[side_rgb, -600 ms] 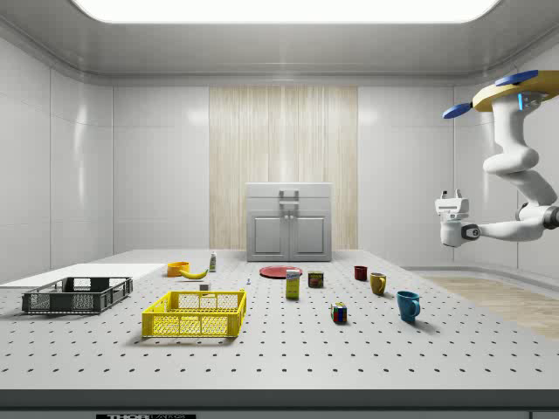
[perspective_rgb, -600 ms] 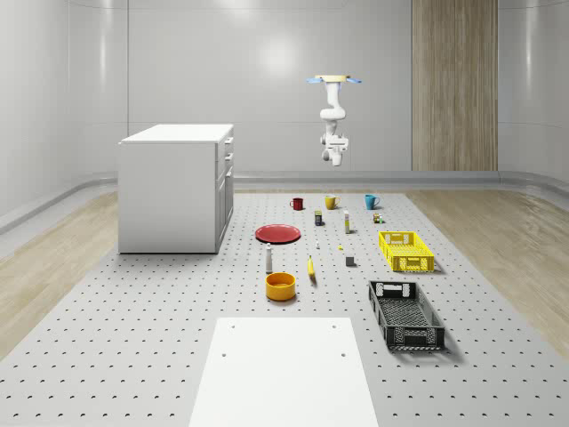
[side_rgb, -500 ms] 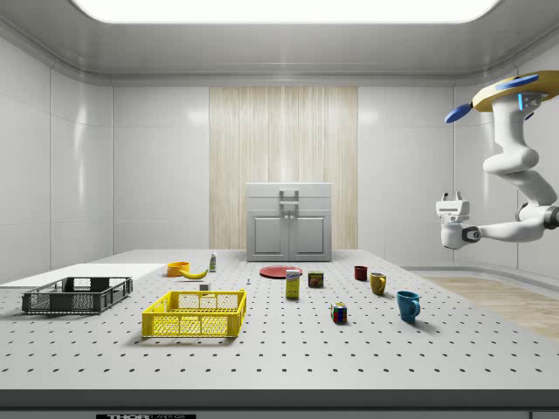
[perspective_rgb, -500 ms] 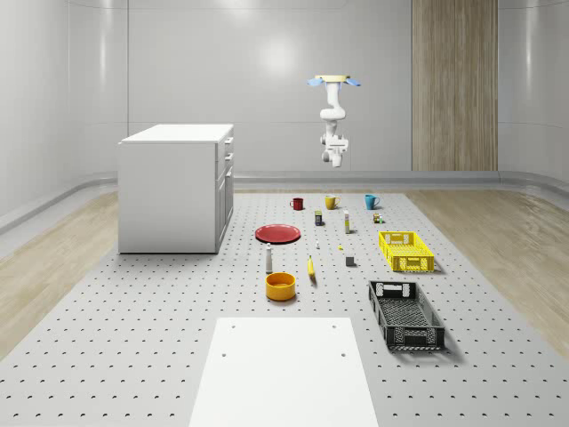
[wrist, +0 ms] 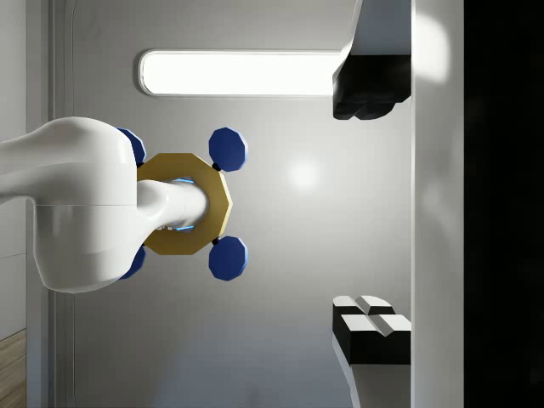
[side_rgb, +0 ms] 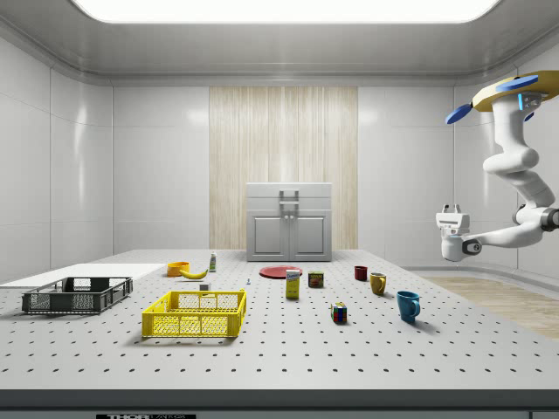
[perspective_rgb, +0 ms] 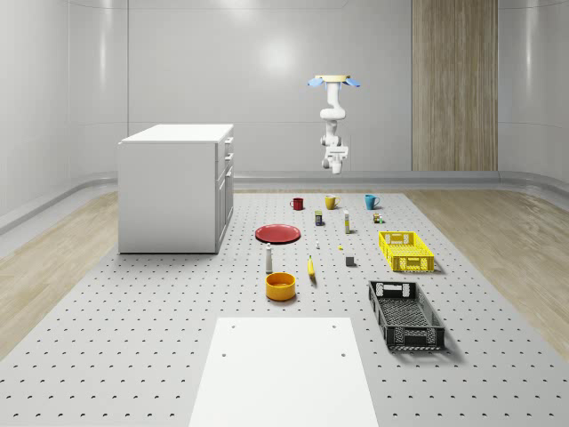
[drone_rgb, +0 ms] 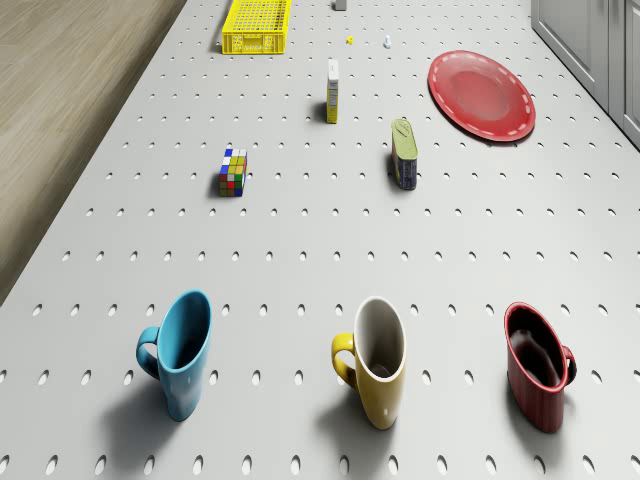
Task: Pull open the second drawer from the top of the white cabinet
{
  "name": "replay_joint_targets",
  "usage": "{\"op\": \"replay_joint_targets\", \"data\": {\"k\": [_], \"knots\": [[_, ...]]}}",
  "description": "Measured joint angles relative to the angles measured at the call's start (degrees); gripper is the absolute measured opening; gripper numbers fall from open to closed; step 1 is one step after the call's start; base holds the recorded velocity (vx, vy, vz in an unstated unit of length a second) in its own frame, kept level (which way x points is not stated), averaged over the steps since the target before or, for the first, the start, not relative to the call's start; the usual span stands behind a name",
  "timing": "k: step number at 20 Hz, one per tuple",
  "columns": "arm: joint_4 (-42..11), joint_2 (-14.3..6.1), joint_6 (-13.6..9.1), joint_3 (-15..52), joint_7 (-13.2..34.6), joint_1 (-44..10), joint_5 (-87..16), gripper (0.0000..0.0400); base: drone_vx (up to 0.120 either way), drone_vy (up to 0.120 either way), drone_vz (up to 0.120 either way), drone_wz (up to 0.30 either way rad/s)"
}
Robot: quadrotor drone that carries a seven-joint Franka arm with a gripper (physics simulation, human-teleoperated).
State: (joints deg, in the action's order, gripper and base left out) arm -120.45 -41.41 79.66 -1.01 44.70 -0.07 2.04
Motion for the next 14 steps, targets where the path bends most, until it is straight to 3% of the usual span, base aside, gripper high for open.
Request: {"op": "replay_joint_targets", "data": {"k": [4, 7, 12, 14], "knots": [[-2.43, 0.44, -1.36, -16.65, -4.26, 3.81, 25.32, 0.0308, 0.01, -0.02, 0.0, 0.0], [-7.14, -0.08, -1.62, -25.49, -6.47, 6.95, 38.83, 0.0307, 0.12, -0.12, 0.013, 0.0], [-13.07, -1.53, -1.05, -33.52, -8.44, 11.32, 50.62, 0.0303, 0.12, -0.12, 0.12, 0.0], [-14.52, -2.14, -0.62, -35.38, -8.79, 12.74, 52.94, 0.0302, 0.12, -0.12, 0.0, 0.0]]}}
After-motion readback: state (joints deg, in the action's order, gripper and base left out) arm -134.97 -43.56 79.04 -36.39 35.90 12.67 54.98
